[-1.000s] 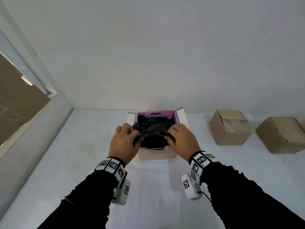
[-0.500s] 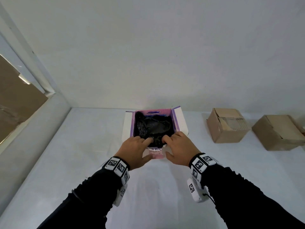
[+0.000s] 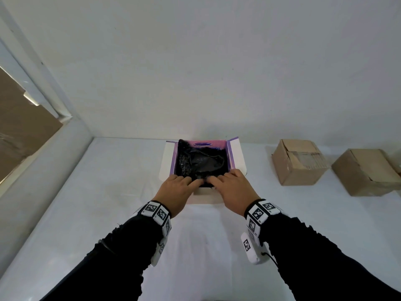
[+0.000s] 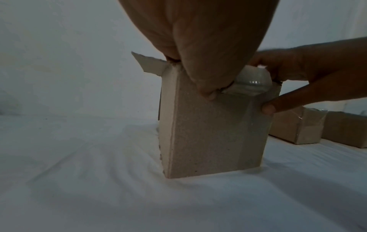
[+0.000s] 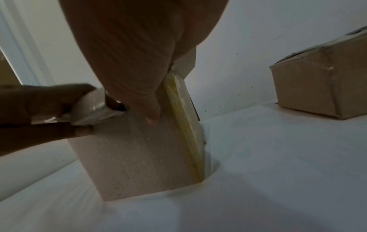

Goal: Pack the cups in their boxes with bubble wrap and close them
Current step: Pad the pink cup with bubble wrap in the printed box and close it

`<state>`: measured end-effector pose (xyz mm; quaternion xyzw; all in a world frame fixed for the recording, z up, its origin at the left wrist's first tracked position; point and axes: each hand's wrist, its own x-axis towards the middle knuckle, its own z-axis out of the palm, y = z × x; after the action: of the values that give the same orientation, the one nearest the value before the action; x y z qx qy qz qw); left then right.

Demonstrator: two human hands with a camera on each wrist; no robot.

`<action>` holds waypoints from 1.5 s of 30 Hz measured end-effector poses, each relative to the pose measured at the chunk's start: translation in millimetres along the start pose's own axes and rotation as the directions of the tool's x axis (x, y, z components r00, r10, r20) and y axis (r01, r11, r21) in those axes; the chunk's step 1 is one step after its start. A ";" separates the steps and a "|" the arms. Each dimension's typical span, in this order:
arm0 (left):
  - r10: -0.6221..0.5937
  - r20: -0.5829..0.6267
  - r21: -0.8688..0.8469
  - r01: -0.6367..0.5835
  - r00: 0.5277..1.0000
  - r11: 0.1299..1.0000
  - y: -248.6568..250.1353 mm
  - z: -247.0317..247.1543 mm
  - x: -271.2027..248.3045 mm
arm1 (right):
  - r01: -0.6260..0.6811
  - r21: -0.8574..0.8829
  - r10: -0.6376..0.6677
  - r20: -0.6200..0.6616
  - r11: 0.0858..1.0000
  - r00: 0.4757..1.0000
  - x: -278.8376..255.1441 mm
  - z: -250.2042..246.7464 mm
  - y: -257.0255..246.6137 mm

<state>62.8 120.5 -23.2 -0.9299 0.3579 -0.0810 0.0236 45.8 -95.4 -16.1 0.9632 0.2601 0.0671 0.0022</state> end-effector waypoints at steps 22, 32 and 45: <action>-0.295 -0.013 -0.020 0.295 0.955 0.955 -32.5 -22.3 4.2 | -0.164 0.373 0.019 0.363 0.913 0.932 52.5 -54.2 -1.6; -0.433 -0.088 0.043 0.437 0.897 0.898 -15.5 0.6 2.9 | 0.058 0.246 -0.138 0.322 0.968 0.936 101.4 -41.3 1.0; -0.415 -0.036 0.048 0.417 0.909 0.908 -18.9 -3.0 11.6 | 0.057 0.171 -0.135 0.493 0.984 0.859 123.7 -24.7 0.2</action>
<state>83.3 126.8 -16.7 -0.9827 0.1496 -0.1056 0.0265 148.6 -34.3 24.2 0.9306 0.3025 -0.2060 0.0006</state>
